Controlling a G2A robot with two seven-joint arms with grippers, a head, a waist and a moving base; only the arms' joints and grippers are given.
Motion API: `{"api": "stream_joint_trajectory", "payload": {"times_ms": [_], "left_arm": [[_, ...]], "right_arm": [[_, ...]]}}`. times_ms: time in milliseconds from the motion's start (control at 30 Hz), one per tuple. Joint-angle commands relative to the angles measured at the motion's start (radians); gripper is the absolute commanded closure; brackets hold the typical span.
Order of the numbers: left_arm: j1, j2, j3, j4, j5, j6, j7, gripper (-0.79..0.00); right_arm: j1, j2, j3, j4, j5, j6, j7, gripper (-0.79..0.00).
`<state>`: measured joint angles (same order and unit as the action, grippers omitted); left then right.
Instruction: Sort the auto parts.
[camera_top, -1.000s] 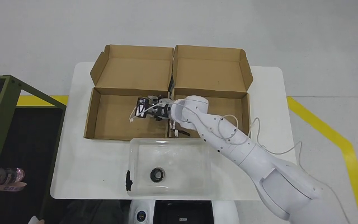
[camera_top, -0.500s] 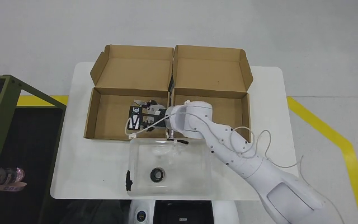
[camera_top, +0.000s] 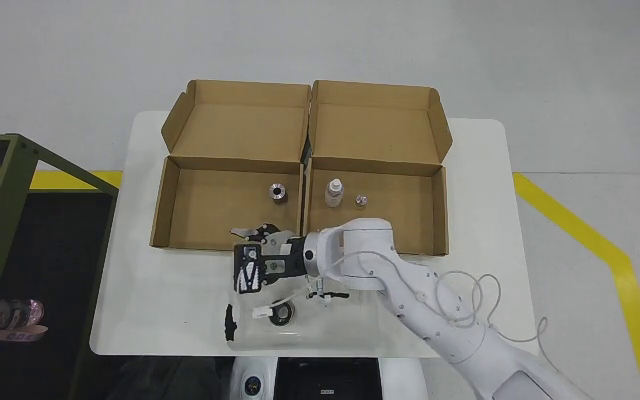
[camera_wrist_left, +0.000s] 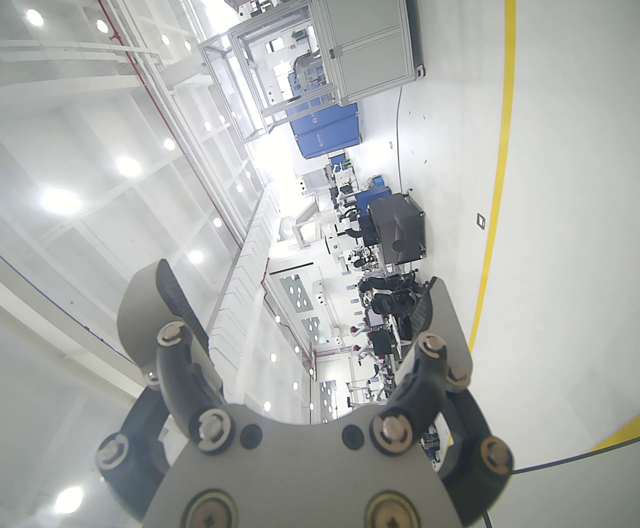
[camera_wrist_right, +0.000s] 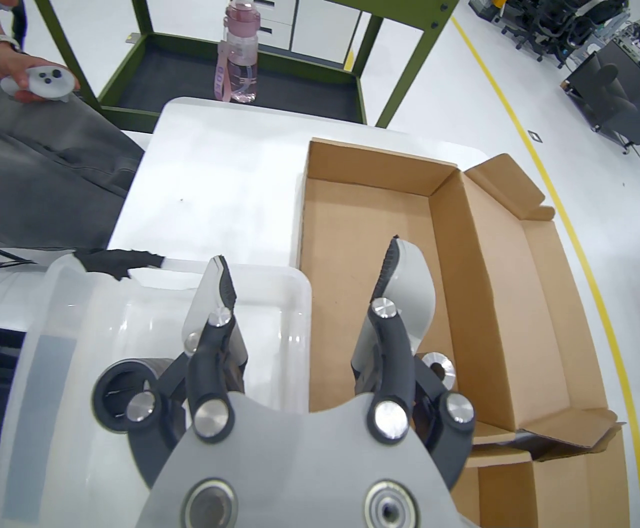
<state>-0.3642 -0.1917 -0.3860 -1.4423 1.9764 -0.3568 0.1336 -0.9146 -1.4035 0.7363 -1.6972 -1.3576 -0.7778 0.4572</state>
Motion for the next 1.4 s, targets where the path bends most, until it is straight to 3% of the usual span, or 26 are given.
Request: {"api": "stream_joint_trajectory", "payload": {"times_ms": [0,133,200,667,967,1367], "left_arm": [[0.000,0.000,0.000,0.000,0.000,0.000,0.000,-0.785],[0.000,0.000,0.000,0.000,0.000,0.000,0.000,-0.785],[0.000,0.000,0.000,0.000,0.000,0.000,0.000,-0.785],[0.000,0.000,0.000,0.000,0.000,0.000,0.000,-0.785],[0.000,0.000,0.000,0.000,0.000,0.000,0.000,-0.785],[0.000,0.000,0.000,0.000,0.000,0.000,0.000,-0.785]], "right_arm": [[-0.024,0.008,0.008,-0.022,-0.006,-0.014,0.004,-0.511],[-0.081,0.024,0.018,-0.070,-0.028,-0.048,0.013,-0.520],[-0.110,0.033,0.024,-0.094,-0.043,-0.067,0.015,-0.563],[-0.260,0.088,0.071,-0.158,-0.140,-0.152,0.000,-0.560],[-0.283,0.103,0.057,-0.130,-0.182,-0.171,-0.018,-0.557],[-0.241,0.099,0.013,-0.030,-0.222,-0.130,-0.052,-0.471]]}}
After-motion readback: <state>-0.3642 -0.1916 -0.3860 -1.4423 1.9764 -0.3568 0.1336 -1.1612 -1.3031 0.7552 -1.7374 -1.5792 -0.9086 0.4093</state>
